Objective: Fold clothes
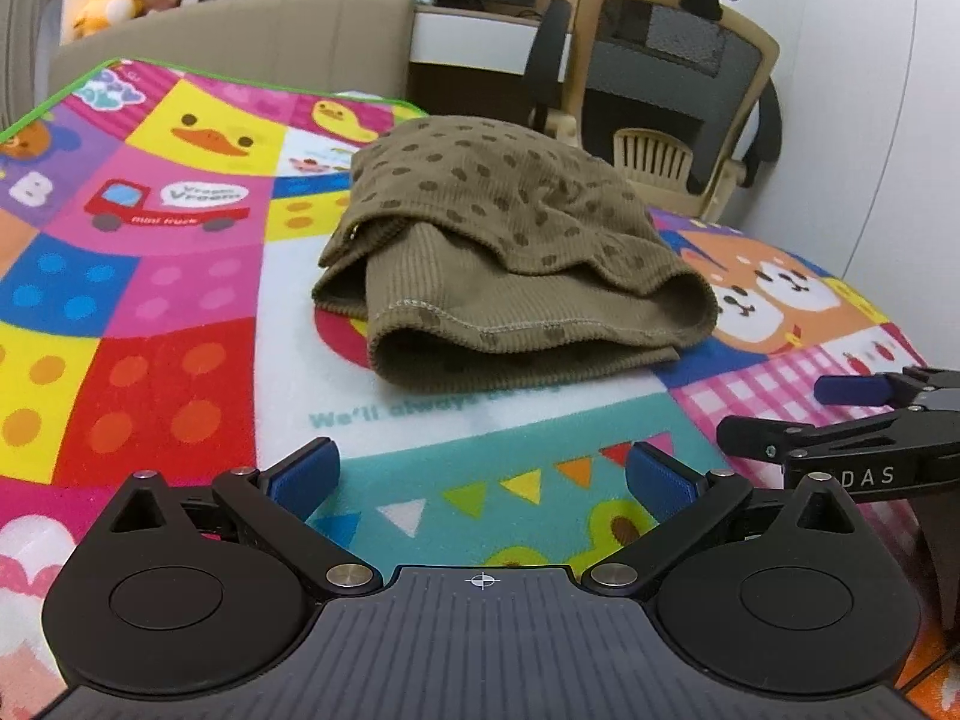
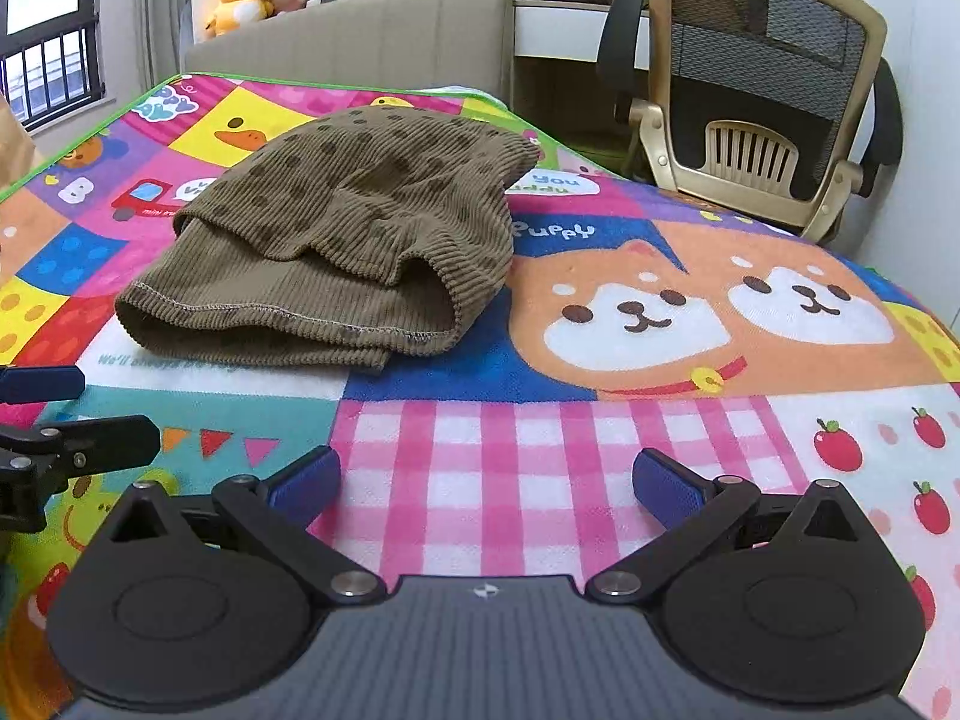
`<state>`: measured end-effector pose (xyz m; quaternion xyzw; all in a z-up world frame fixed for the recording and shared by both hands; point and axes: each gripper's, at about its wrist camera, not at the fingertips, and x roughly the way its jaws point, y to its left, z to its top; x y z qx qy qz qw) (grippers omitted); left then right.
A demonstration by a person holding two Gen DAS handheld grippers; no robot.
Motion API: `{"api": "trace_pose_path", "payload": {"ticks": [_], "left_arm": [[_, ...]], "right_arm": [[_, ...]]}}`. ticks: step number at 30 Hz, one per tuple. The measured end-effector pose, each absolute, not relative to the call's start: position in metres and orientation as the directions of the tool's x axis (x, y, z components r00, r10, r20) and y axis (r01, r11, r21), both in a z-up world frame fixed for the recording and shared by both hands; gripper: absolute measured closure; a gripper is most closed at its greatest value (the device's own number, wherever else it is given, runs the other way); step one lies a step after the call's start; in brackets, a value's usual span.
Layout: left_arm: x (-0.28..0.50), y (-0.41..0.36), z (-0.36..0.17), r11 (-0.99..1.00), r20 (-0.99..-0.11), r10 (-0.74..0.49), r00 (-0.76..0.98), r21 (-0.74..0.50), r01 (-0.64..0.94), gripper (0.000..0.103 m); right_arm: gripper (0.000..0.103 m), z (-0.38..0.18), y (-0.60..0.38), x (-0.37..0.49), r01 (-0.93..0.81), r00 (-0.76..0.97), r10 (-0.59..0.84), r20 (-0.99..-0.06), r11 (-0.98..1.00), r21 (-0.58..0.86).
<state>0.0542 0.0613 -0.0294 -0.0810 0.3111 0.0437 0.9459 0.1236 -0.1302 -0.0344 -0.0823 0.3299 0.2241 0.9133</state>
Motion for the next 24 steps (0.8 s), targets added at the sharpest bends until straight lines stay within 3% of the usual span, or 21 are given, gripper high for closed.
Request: {"api": "trace_pose_path", "payload": {"ticks": [24], "left_arm": [[0.058, 0.051, -0.031, 0.990, -0.619, 0.078, 0.781, -0.046, -0.135, 0.000]], "right_arm": [[0.000, -0.035, -0.130, 0.124, -0.462, 0.682, 0.355, -0.639, 0.887, 0.000]]}}
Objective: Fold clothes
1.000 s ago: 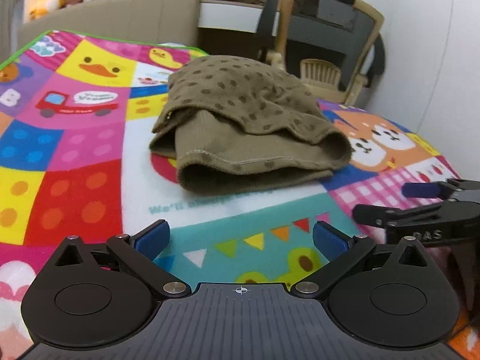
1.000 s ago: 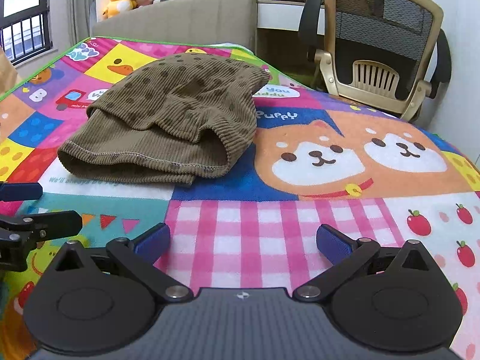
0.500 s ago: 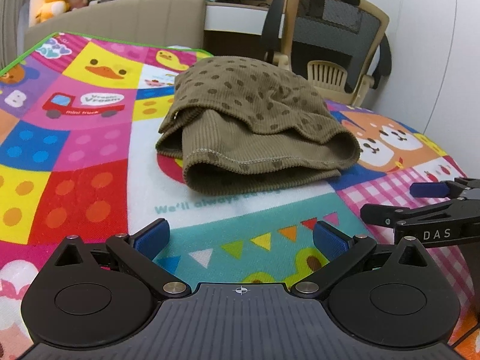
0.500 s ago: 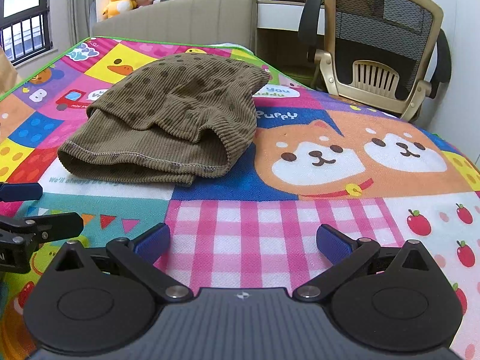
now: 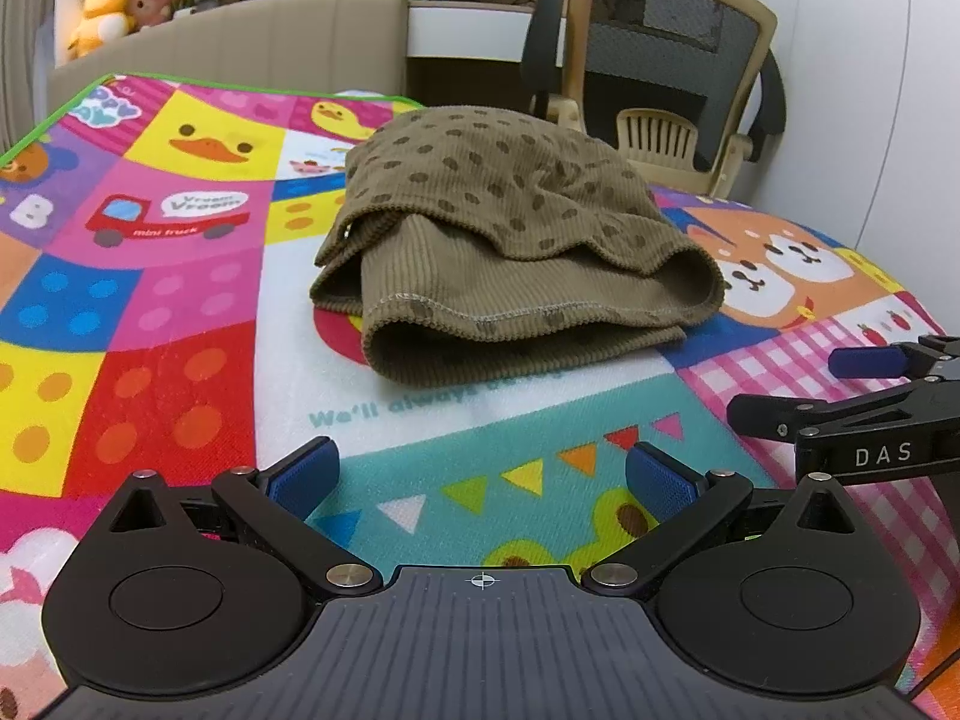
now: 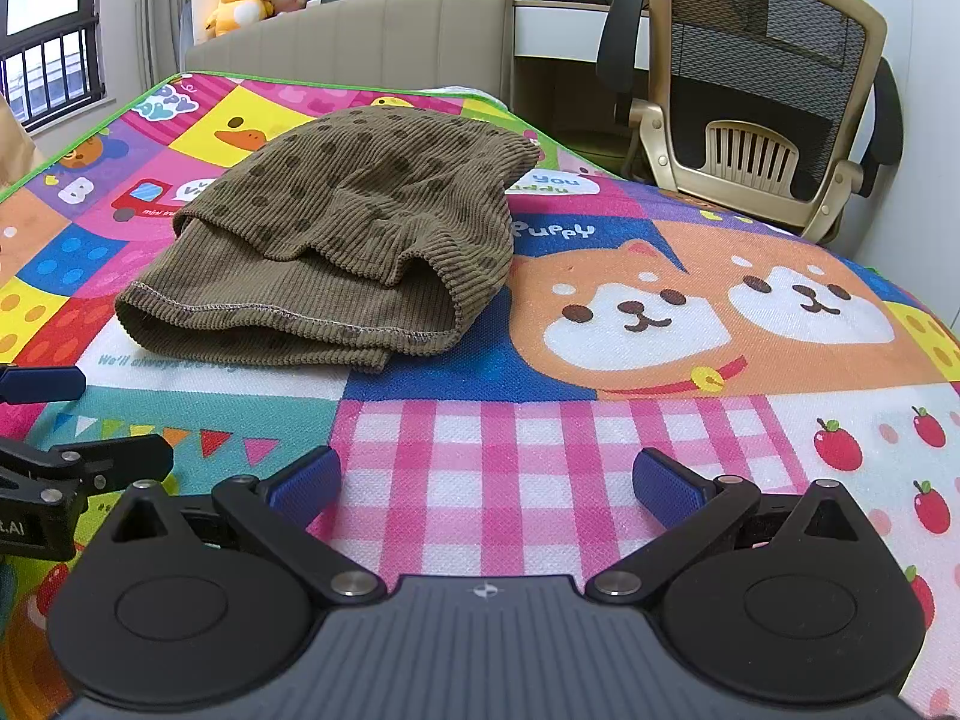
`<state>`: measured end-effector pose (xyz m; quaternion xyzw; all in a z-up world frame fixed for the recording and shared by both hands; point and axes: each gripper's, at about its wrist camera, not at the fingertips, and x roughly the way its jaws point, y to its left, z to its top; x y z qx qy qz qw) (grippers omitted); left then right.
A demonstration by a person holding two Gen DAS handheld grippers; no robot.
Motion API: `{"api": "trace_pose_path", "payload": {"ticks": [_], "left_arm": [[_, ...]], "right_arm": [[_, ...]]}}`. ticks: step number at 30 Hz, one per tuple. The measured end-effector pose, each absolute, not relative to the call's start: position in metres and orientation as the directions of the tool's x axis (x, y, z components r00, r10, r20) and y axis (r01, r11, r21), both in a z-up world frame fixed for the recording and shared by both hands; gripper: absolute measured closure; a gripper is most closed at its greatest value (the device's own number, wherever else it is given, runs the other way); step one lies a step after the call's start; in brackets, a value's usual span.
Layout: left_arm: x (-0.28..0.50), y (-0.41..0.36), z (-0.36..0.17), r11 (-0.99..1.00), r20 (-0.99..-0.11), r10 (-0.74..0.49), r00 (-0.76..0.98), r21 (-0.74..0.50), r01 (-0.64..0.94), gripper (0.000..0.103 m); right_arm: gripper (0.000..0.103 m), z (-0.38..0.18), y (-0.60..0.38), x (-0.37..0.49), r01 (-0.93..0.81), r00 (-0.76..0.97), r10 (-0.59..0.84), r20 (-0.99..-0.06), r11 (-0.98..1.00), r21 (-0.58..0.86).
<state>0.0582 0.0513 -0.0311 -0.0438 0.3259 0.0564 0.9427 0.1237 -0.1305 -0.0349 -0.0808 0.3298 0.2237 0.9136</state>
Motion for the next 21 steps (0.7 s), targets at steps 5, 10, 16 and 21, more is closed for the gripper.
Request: {"api": "trace_pose_path", "payload": {"ticks": [5, 10, 16, 21], "left_arm": [[0.0580, 0.0527, -0.0308, 0.990, -0.620, 0.072, 0.782, -0.050, -0.131, 0.000], [0.0590, 0.0511, -0.0310, 0.991, -0.623, 0.078, 0.779, -0.039, -0.130, 0.000], [0.0583, 0.0549, -0.0305, 0.990, -0.617, 0.063, 0.785, -0.062, -0.128, 0.000], [0.0581, 0.0548, -0.0302, 0.990, -0.616, 0.061, 0.786, -0.065, -0.128, 0.000]], "right_arm": [[0.000, -0.0351, -0.1310, 0.1238, -0.462, 0.682, 0.356, -0.639, 0.887, 0.001], [0.000, -0.0349, -0.1307, 0.1239, -0.462, 0.682, 0.355, -0.639, 0.887, 0.000], [0.000, -0.0352, -0.1299, 0.1235, -0.461, 0.683, 0.355, -0.638, 0.887, -0.001], [0.000, -0.0349, -0.1307, 0.1240, -0.462, 0.682, 0.355, -0.639, 0.887, 0.000]]}}
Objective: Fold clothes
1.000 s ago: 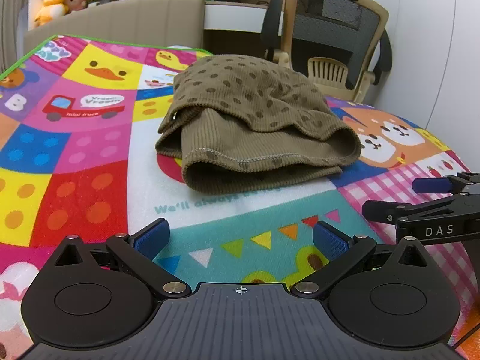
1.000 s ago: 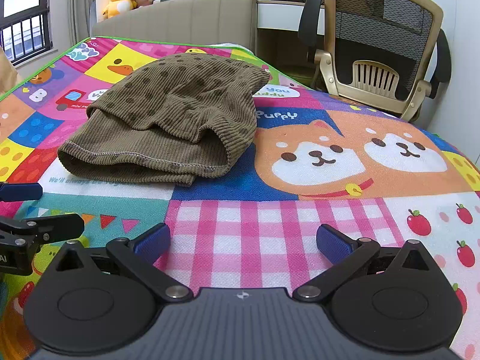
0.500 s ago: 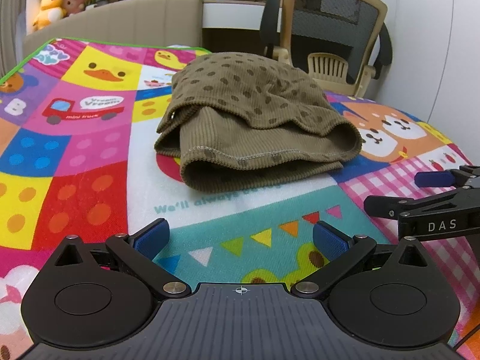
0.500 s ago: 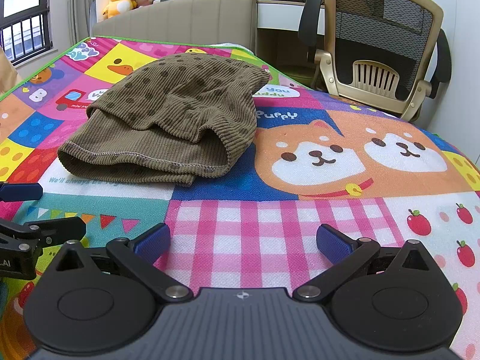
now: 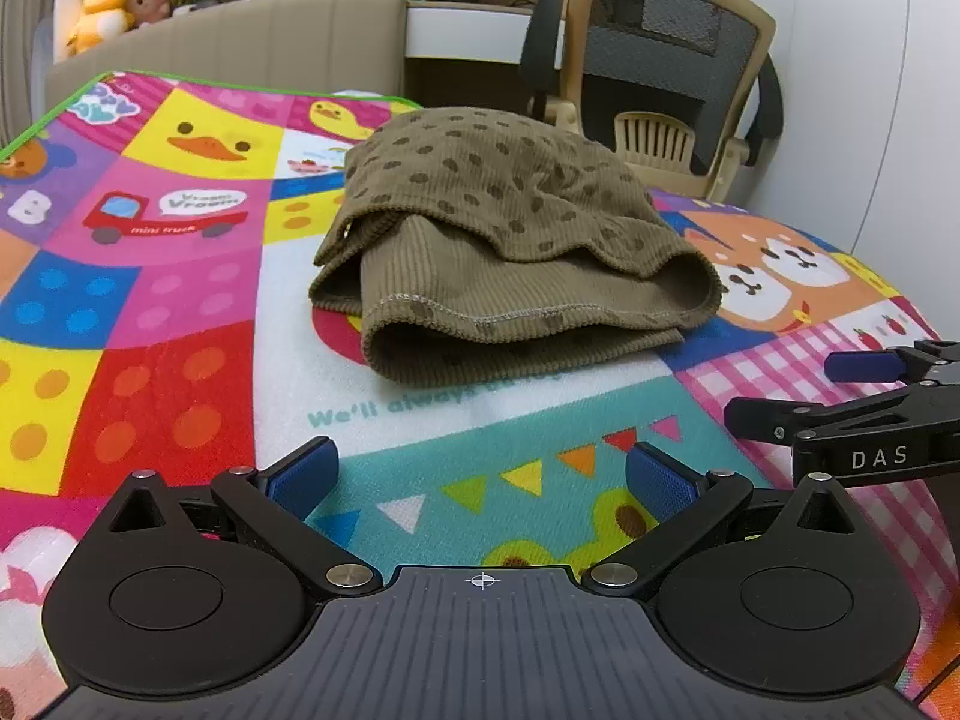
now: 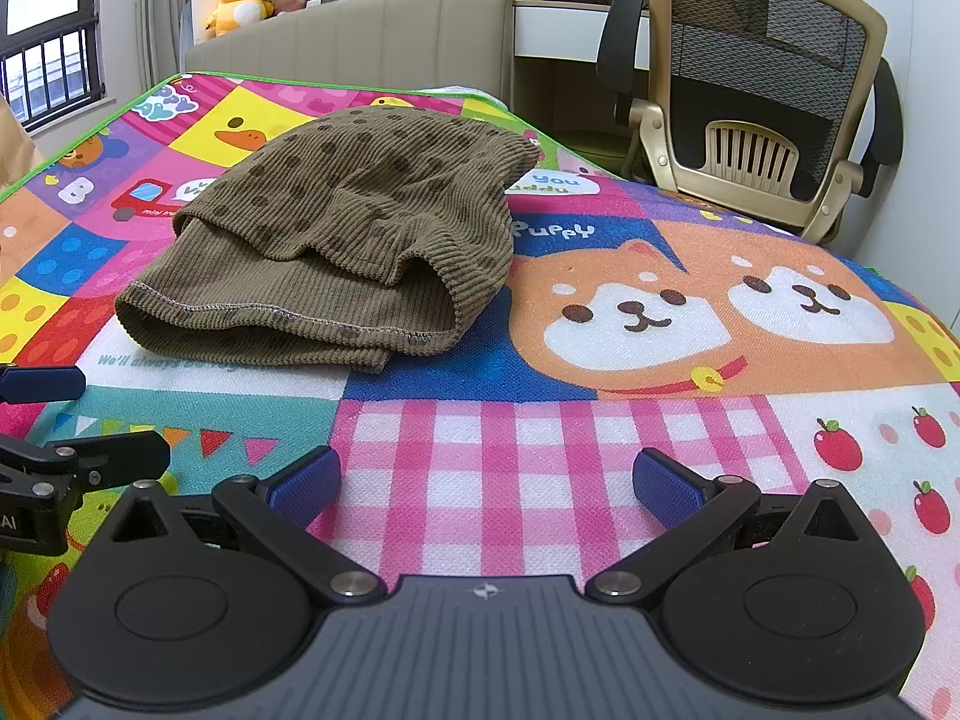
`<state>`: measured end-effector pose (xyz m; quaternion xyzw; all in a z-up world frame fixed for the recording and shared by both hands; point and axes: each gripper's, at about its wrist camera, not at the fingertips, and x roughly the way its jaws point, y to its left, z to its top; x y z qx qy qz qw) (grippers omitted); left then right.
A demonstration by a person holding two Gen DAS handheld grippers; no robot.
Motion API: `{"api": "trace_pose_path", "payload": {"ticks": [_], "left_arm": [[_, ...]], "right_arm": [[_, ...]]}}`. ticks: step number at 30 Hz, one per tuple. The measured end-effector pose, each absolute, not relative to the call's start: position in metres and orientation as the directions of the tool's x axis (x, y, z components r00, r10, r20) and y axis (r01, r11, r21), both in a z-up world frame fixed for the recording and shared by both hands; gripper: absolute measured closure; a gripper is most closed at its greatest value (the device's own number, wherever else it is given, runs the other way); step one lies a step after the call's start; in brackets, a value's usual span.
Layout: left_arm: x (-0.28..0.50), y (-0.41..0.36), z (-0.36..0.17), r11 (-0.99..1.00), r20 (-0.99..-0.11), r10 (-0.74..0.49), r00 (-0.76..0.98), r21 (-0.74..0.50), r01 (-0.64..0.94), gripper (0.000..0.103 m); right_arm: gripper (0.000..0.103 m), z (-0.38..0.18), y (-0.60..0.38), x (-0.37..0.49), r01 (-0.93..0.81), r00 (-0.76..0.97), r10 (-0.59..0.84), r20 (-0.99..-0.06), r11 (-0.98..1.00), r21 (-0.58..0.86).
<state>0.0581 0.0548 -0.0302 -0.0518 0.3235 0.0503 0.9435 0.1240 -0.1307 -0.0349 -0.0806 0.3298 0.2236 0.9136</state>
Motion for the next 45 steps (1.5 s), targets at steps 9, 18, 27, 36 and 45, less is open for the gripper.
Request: {"api": "trace_pose_path", "payload": {"ticks": [9, 18, 27, 36, 45], "left_arm": [[0.057, 0.056, -0.030, 0.989, -0.615, 0.058, 0.787, -0.070, -0.128, 0.000], [0.058, 0.054, -0.030, 0.990, -0.617, 0.064, 0.784, -0.061, -0.128, 0.000], [0.059, 0.050, -0.032, 0.991, -0.624, 0.081, 0.777, -0.031, -0.128, 0.000], [0.062, 0.048, -0.030, 0.996, -0.657, 0.076, 0.750, 0.014, -0.089, 0.000], [0.062, 0.047, -0.029, 0.994, -0.669, 0.081, 0.738, 0.000, -0.109, 0.000]], "right_arm": [[0.000, -0.034, -0.131, 0.124, -0.461, 0.682, 0.355, -0.639, 0.887, 0.000], [0.000, -0.034, -0.131, 0.124, -0.461, 0.683, 0.355, -0.639, 0.887, 0.000], [0.000, -0.035, -0.131, 0.124, -0.461, 0.683, 0.354, -0.639, 0.888, 0.000], [0.000, -0.034, -0.131, 0.125, -0.460, 0.682, 0.355, -0.639, 0.888, 0.001], [0.000, -0.035, -0.131, 0.124, -0.460, 0.683, 0.355, -0.638, 0.888, 0.001]]}}
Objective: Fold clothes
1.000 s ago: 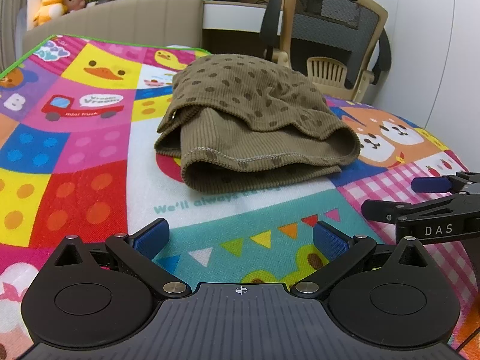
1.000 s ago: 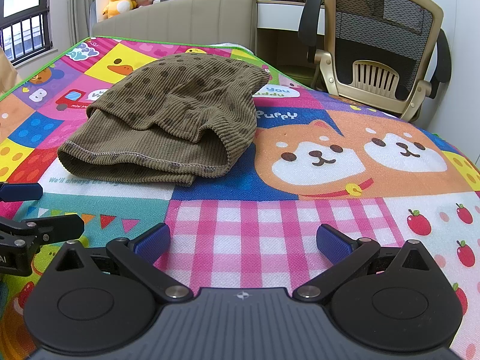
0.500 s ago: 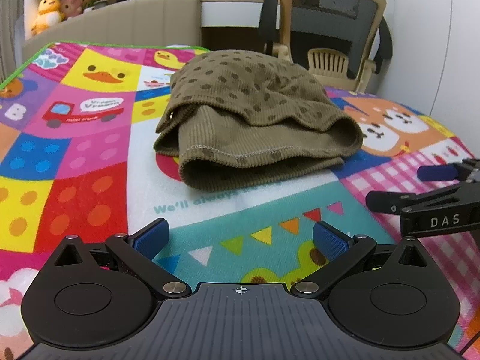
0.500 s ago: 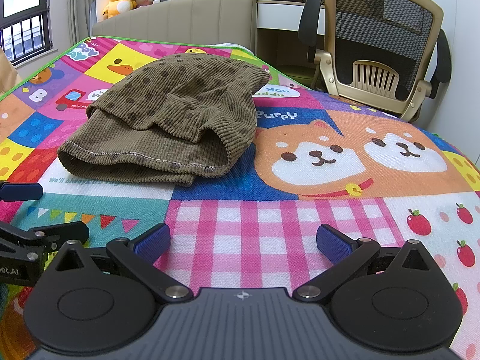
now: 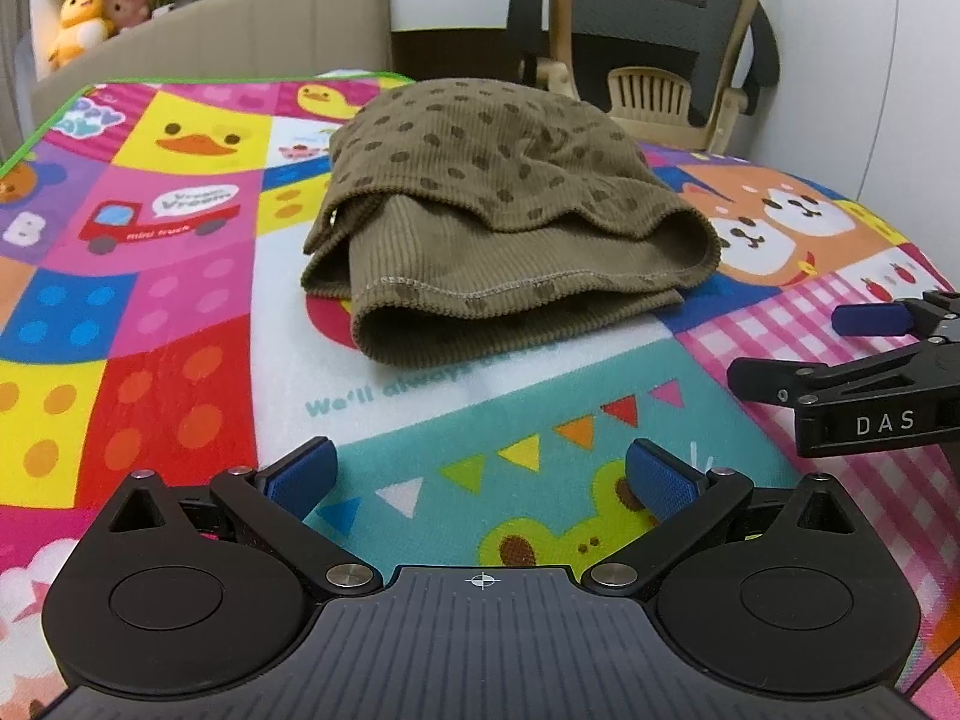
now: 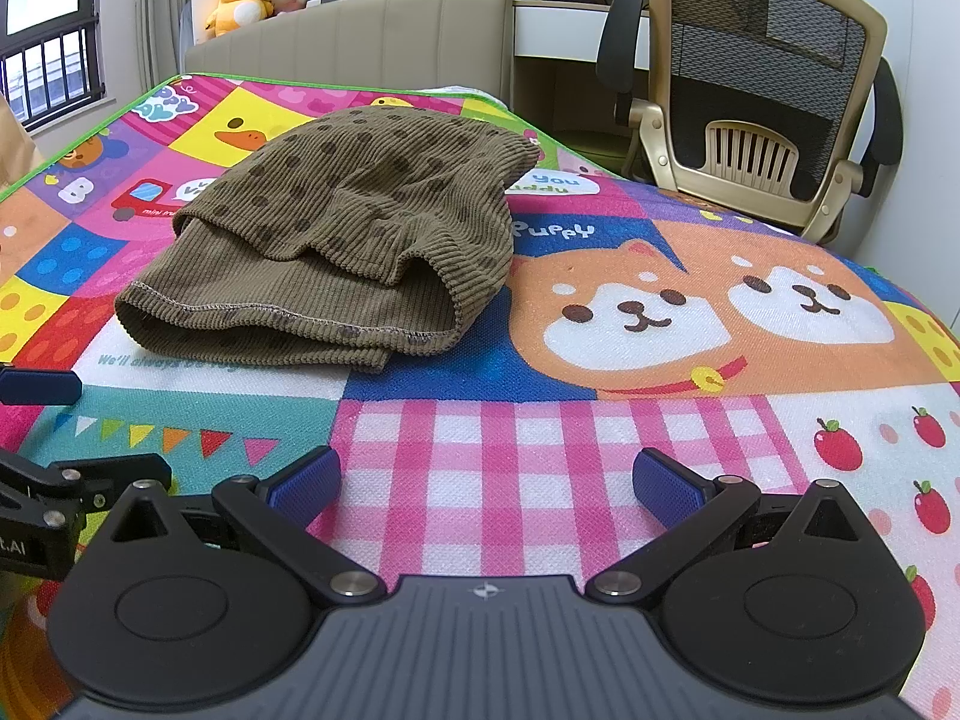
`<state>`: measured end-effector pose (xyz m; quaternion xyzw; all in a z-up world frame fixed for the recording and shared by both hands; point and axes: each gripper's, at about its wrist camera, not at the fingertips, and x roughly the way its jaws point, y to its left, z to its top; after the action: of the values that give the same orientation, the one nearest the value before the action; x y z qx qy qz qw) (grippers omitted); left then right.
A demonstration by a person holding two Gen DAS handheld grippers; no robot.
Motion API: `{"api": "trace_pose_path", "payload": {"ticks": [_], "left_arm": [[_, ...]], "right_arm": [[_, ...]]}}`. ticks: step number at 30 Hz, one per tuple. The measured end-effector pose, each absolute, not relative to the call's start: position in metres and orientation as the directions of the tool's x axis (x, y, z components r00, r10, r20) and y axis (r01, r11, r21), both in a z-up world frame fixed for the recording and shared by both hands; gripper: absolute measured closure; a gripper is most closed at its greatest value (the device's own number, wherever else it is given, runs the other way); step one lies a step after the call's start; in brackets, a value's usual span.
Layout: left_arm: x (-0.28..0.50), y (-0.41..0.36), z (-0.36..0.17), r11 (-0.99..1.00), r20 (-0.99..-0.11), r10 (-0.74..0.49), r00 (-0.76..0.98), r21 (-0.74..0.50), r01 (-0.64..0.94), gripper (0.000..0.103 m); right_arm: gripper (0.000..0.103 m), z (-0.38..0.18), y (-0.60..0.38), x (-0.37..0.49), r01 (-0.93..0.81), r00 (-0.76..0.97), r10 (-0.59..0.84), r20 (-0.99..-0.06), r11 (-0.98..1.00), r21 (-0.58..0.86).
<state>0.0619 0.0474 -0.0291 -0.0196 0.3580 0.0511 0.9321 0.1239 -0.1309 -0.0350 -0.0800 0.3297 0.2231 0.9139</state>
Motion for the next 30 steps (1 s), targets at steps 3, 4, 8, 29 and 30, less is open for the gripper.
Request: {"api": "trace_pose_path", "payload": {"ticks": [3, 4, 8, 29, 30], "left_arm": [[0.0599, 0.0463, -0.0304, 0.993, -0.656, 0.092, 0.749, 0.002, -0.119, 0.000], [0.0597, 0.0457, -0.0307, 0.992, -0.654, 0.096, 0.751, 0.005, -0.122, 0.000], [0.0593, 0.0447, -0.0308, 0.992, -0.649, 0.102, 0.754, 0.007, -0.128, 0.000], [0.0584, 0.0449, -0.0313, 0.992, -0.645, 0.101, 0.758, 0.005, -0.128, 0.000], [0.0583, 0.0449, -0.0313, 0.992, -0.644, 0.101, 0.758, 0.005, -0.128, 0.000]], "right_arm": [[0.000, -0.0350, -0.1298, 0.1235, -0.460, 0.685, 0.352, -0.638, 0.888, -0.004], [0.000, -0.0350, -0.1297, 0.1236, -0.460, 0.685, 0.352, -0.638, 0.888, -0.004], [0.000, -0.0353, -0.1305, 0.1235, -0.461, 0.685, 0.355, -0.636, 0.887, -0.001], [0.000, -0.0351, -0.1300, 0.1235, -0.460, 0.686, 0.355, -0.636, 0.888, -0.001], [0.000, -0.0351, -0.1300, 0.1235, -0.460, 0.686, 0.355, -0.636, 0.888, -0.001]]}}
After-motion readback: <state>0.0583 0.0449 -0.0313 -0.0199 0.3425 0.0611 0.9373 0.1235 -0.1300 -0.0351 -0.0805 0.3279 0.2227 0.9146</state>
